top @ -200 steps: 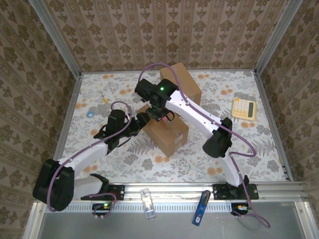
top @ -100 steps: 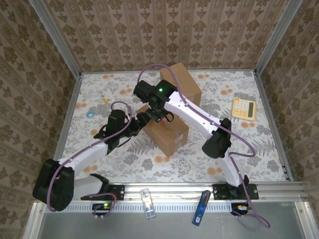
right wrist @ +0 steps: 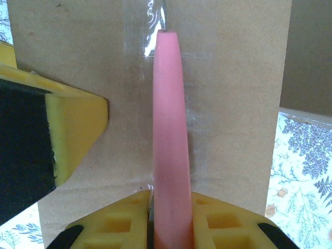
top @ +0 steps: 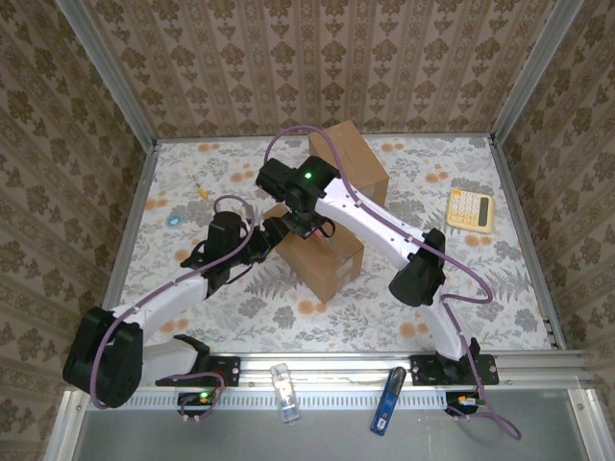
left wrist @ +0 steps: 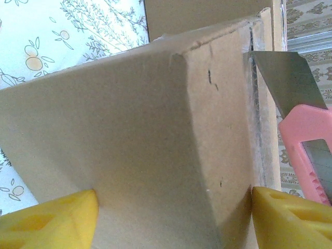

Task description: Unpack the express box

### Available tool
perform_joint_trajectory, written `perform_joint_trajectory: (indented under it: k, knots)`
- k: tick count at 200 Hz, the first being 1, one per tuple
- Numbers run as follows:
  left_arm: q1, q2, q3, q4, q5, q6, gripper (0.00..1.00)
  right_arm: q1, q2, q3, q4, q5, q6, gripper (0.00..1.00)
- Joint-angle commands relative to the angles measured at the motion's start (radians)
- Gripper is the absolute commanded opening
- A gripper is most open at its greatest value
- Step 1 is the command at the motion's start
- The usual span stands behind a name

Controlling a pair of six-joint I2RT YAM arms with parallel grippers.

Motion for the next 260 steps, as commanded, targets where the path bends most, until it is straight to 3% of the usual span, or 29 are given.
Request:
perform_joint_trajectory:
  k: [1, 118, 260]
  knots:
    - [-0.009, -0.012, -0.026, -0.069, -0.011, -0.012, 0.75, 0.008, 0.027, 0.013, -0.097, 0.019, 0.014, 0.0]
    - [-0.006, -0.013, -0.026, -0.073, -0.013, -0.012, 0.75, 0.016, -0.065, -0.153, -0.068, 0.03, 0.052, 0.0]
    - [-0.004, -0.001, -0.024, -0.065, -0.016, -0.012, 0.75, 0.015, -0.07, -0.155, -0.127, 0.01, 0.034, 0.0]
